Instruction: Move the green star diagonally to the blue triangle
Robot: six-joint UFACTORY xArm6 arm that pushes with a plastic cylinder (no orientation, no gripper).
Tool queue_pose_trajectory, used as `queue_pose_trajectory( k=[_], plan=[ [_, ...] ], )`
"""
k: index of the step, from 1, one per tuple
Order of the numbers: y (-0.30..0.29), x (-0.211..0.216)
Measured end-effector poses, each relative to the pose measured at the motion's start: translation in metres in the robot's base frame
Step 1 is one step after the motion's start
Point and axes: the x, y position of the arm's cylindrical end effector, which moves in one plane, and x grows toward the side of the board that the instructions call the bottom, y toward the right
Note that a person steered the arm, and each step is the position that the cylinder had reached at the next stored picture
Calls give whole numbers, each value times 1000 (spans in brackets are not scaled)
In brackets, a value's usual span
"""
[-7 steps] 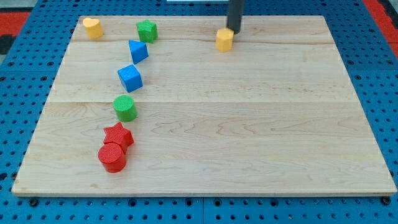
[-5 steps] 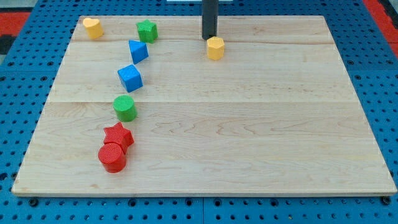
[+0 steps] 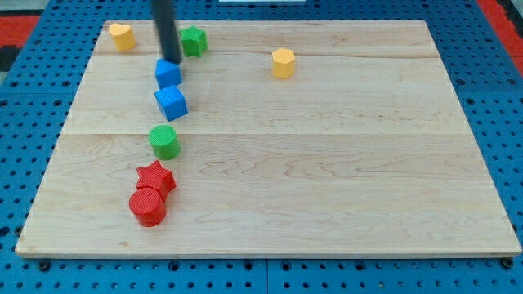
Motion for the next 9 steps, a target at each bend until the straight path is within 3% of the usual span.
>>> queue_pose_trajectory(
  k=[1,2,3,4,5,6,8,9],
  plan=[
    [-19,-11],
    [-15,-61],
    [30,-78],
    [52,-37],
    [91,-29],
    [57,-45],
    [200,-21],
    [166,14]
  ],
)
